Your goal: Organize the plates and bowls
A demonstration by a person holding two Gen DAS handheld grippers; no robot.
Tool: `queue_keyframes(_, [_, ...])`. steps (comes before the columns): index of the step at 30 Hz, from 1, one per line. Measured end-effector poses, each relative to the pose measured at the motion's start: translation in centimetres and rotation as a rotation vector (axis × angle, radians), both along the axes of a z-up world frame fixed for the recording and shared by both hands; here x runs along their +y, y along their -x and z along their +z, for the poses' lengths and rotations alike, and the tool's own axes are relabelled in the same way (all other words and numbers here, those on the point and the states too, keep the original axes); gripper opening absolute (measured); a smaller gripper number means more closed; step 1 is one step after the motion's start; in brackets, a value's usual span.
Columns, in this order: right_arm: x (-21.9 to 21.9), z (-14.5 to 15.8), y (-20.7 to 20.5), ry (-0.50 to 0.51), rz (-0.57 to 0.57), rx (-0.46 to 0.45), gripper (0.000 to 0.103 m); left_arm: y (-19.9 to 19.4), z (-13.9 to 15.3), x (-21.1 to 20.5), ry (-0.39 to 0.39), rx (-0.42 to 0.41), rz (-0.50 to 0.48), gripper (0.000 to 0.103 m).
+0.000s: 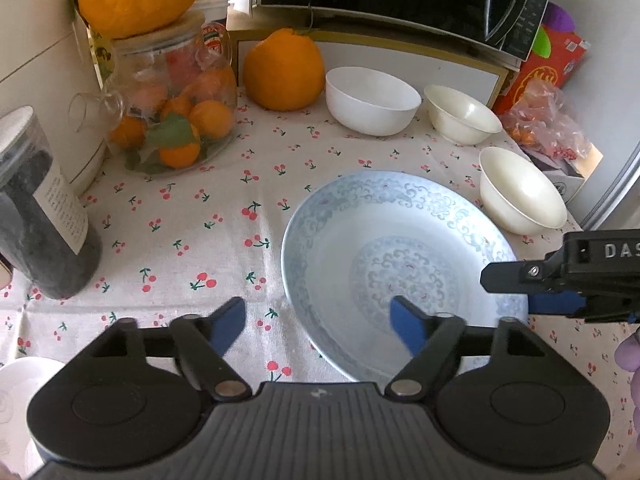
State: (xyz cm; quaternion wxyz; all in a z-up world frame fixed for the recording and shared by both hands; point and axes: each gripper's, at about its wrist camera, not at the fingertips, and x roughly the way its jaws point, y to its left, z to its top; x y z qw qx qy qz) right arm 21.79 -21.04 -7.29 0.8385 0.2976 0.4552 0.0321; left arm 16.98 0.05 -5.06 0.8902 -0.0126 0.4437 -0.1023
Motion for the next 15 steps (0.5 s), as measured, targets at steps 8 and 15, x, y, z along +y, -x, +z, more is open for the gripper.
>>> queue_keyframes(8, [-0.5,2.5,2.2,0.057,0.069,-0.060,0.082,3.1,2.1,0.7,-0.061,-0.053,-0.037,0.102])
queue_keyframes(15, [-1.3,3.9,5.1,0.082,0.092,-0.092,0.086,6.3,3.8,2.3,-0.067,-0.067,-0.048,0.103])
